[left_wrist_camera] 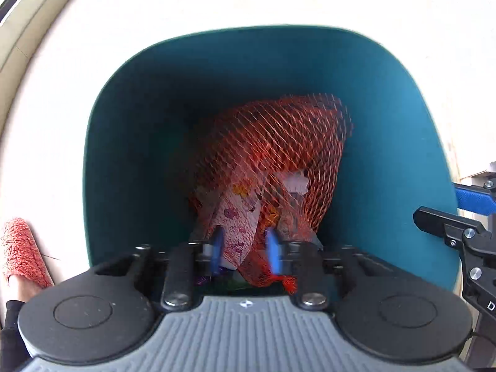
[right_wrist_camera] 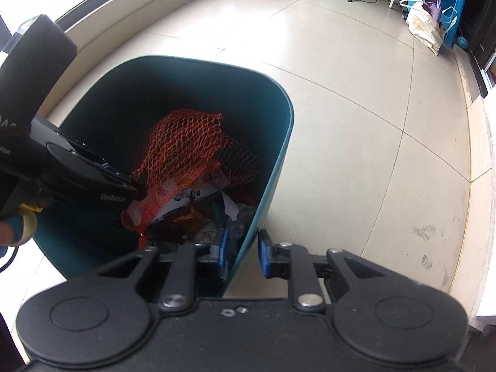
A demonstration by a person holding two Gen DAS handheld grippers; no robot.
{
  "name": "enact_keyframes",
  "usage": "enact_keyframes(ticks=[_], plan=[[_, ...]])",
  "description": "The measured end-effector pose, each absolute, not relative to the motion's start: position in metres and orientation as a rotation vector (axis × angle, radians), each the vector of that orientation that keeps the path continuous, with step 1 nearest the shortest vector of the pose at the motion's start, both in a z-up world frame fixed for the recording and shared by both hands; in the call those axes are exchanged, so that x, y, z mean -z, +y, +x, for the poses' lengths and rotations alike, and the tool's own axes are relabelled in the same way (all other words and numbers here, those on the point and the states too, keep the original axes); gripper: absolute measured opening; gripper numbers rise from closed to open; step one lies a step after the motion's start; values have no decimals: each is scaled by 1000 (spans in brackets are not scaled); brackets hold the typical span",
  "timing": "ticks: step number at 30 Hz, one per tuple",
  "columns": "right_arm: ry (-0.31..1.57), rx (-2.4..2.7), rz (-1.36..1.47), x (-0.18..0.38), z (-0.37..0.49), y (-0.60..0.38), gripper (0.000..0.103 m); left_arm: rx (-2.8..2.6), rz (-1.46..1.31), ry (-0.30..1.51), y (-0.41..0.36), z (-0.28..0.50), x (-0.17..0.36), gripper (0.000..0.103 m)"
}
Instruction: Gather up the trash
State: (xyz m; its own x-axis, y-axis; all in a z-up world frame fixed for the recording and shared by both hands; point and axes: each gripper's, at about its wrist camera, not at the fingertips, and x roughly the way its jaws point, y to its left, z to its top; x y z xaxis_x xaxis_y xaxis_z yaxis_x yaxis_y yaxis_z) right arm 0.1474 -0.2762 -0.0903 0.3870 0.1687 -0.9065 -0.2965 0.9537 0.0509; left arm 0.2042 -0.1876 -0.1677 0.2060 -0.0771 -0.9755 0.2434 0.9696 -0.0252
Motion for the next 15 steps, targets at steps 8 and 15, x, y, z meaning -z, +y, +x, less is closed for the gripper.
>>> enact_keyframes(ticks=[8,15], plan=[[1041,-280,-121,40,115,-275,39,289,66,1224,-173,176,116,75],[912,-267,-88,-6,75,-270,69,310,65,1107,-172,136,69,75]])
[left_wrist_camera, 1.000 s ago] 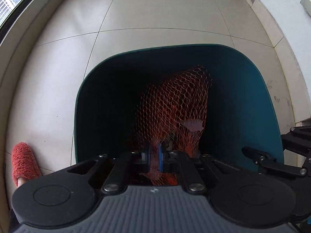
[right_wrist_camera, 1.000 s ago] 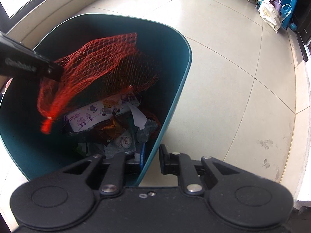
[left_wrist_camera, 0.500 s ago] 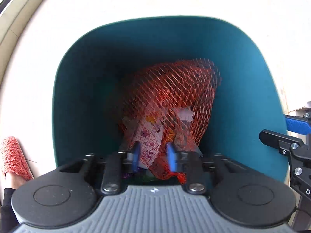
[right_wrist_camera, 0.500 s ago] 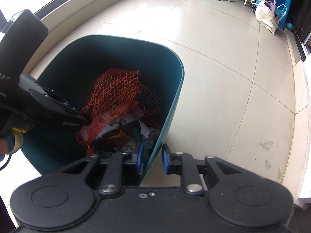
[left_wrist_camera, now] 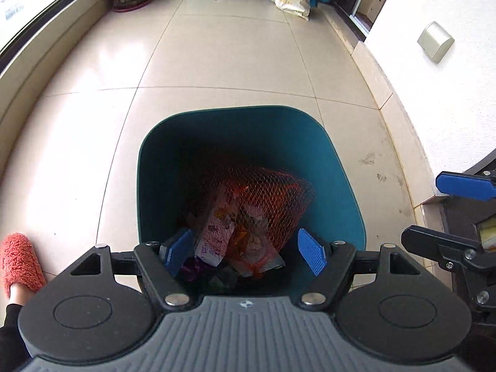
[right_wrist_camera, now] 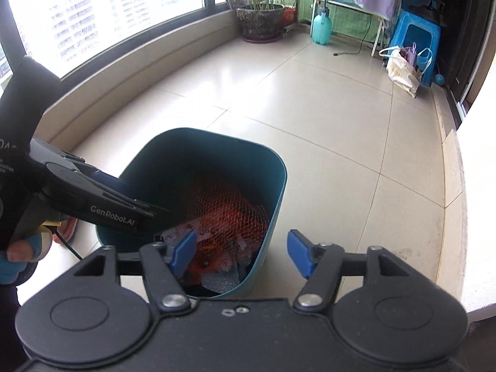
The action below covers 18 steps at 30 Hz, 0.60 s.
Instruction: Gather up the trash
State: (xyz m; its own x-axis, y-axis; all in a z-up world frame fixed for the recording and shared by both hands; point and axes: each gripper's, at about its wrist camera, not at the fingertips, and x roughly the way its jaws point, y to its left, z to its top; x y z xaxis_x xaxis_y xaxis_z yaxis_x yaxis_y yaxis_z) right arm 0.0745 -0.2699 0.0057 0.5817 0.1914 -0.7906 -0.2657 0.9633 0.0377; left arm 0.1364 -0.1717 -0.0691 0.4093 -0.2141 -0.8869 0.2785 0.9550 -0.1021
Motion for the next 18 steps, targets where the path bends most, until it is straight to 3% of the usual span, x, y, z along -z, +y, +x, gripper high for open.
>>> enact_keyframes(ticks=[9,11,18], plan=[[789,-254,40,-41,22,-271,97,344,71,964,-157,87,31,75],[760,-231,77,-43,13,-272,102,355,64,944,-151,76,24,81],[655,-176,163,-41,-14,-271,103,363,29,885,-135,44,14,84]])
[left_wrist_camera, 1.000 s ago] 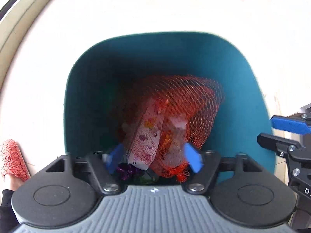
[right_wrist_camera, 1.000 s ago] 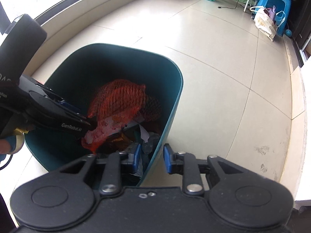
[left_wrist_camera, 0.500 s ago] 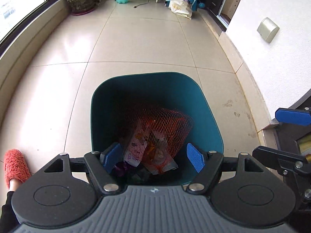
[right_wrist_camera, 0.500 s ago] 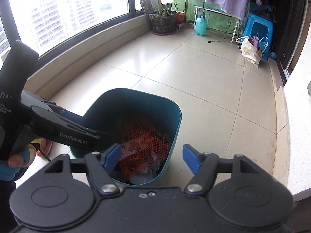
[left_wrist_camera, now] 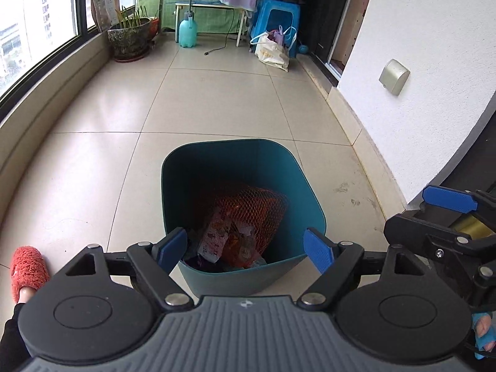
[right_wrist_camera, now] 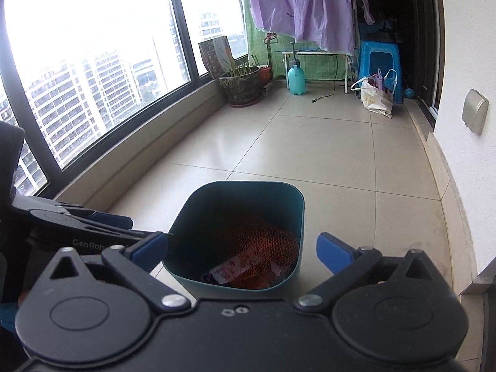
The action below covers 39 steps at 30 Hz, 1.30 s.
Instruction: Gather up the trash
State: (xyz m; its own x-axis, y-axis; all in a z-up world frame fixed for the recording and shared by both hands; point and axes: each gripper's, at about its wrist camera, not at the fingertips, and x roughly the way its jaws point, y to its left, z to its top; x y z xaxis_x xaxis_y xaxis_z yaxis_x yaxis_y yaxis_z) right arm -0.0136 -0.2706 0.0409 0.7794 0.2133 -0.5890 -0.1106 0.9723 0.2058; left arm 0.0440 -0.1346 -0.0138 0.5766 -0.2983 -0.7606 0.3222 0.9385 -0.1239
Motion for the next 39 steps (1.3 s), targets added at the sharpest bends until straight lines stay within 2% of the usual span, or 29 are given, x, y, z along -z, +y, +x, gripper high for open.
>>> enact_keyframes(ticks=[9,25,39], plan=[[493,-107,165,-38,-33,-253,103,333,64,790,-125,15,10,85],[568,-48,129,-9,-16,-235,103,253,54,784,-100,17,36,85],[528,-62,105,-12,-30,-229,103,251,29,690,-94,2,30,85]])
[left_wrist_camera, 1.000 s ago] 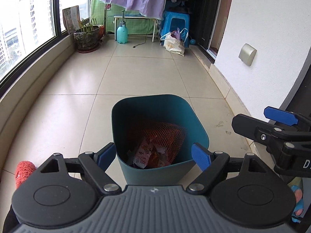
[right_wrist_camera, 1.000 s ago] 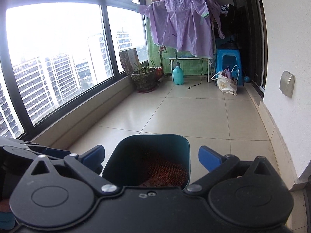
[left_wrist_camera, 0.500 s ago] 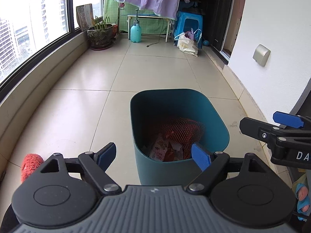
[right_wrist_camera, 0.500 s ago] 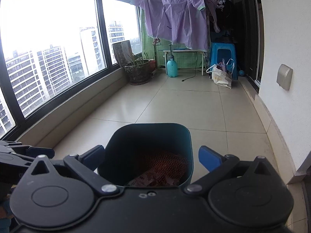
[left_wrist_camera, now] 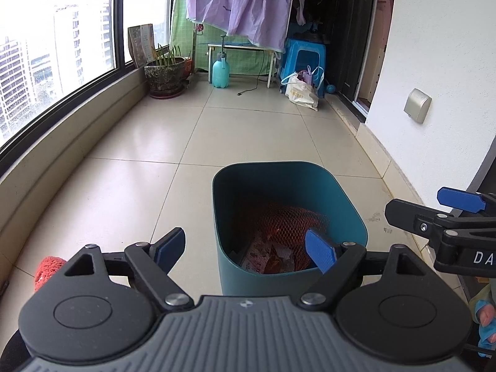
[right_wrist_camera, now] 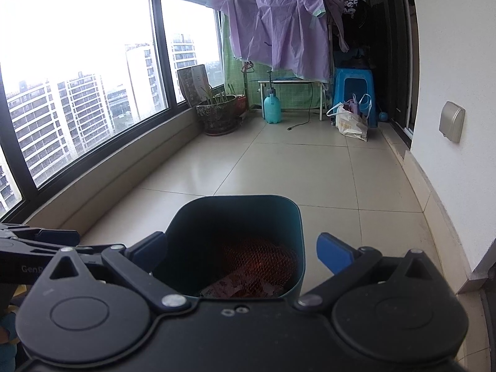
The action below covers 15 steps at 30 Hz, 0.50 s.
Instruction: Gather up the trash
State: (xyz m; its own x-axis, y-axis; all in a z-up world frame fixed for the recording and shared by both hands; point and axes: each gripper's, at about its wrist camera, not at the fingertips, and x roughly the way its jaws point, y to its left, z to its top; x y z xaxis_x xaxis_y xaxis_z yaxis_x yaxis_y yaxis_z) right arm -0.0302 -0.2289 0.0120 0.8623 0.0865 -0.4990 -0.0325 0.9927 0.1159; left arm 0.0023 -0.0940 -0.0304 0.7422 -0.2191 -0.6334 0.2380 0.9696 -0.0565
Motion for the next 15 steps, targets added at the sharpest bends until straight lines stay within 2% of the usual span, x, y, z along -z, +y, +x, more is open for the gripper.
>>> enact_keyframes(ticks=[15], plan=[[548,-69,93,-13,-26,-227,103,284,-9,648,-95,-2,18,85]])
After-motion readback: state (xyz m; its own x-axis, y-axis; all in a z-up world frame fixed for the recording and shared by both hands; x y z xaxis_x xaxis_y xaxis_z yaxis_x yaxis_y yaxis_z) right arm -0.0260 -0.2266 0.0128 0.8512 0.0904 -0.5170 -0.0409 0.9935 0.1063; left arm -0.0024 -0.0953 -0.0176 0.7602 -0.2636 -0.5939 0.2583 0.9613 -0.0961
